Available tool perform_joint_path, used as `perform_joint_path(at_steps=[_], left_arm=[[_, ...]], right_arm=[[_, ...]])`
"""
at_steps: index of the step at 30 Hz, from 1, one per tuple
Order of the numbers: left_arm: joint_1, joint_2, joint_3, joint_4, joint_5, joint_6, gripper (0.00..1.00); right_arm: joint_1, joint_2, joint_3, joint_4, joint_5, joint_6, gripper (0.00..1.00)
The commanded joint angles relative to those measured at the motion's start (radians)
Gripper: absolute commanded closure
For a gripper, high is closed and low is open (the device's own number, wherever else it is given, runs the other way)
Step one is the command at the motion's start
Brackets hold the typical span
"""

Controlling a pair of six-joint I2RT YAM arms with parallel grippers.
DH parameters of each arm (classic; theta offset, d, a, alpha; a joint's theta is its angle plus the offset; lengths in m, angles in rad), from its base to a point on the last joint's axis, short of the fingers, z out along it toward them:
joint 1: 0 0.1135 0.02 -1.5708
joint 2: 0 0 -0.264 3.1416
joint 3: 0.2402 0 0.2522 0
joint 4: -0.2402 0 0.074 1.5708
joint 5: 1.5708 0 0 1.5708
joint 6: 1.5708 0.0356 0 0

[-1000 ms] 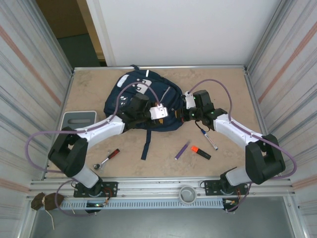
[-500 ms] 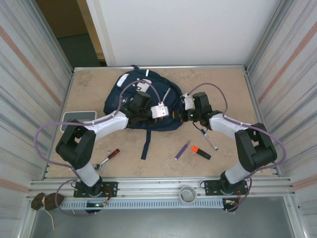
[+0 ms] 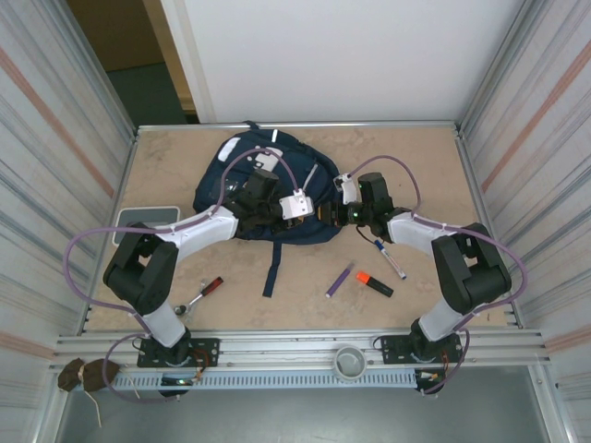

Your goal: Pack books, pencil case, and school supplies into a backpack

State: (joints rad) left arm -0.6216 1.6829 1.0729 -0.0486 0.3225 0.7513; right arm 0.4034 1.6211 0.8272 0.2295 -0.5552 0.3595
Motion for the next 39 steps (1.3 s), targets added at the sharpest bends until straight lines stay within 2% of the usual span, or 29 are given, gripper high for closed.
perform_joint_path(at_steps=[1, 6, 11, 15, 17, 20, 24, 27, 29, 36, 39], left_arm=[[0.002, -0.043, -0.012, -0.011, 0.06, -0.02, 0.94], [0.023, -0.072, -0.036, -0.005, 0.065, -0.024, 0.94], [0.069, -0.124, -0.083, 0.004, 0.071, -0.027, 0.94], [0.124, -0.16, -0.127, 0.01, 0.075, -0.02, 0.93], [0.154, -0.16, -0.138, 0.016, 0.065, -0.025, 0.91], [0.166, -0.154, -0.125, -0.007, 0.017, -0.048, 0.8], [0.137, -0.201, -0.124, -0.054, 0.053, -0.108, 0.51], [0.096, -0.25, -0.153, -0.044, 0.073, -0.133, 0.39], [0.067, -0.259, -0.154, -0.044, 0.056, -0.141, 0.34], [-0.023, -0.137, -0.034, -0.112, -0.079, -0.12, 0.34], [-0.034, -0.084, 0.002, -0.128, -0.101, -0.102, 0.44]], right_arm=[[-0.001, 0.026, 0.02, 0.017, -0.019, 0.014, 0.87], [-0.022, -0.007, 0.0, -0.009, 0.039, 0.014, 1.0], [-0.059, -0.064, -0.013, -0.058, 0.144, 0.056, 1.0], [-0.045, -0.098, 0.003, -0.118, 0.239, 0.067, 1.0], [-0.03, -0.111, 0.003, -0.119, 0.24, 0.063, 1.0], [0.013, -0.132, -0.002, -0.105, 0.233, 0.052, 1.0], [0.063, -0.158, -0.009, -0.093, 0.233, 0.056, 1.0], [0.089, -0.179, -0.011, -0.092, 0.23, 0.061, 1.0], [0.107, -0.191, -0.011, -0.096, 0.232, 0.063, 1.0], [0.154, -0.234, -0.019, -0.099, 0.238, 0.077, 1.0], [0.168, -0.251, -0.025, -0.099, 0.242, 0.08, 1.0]])
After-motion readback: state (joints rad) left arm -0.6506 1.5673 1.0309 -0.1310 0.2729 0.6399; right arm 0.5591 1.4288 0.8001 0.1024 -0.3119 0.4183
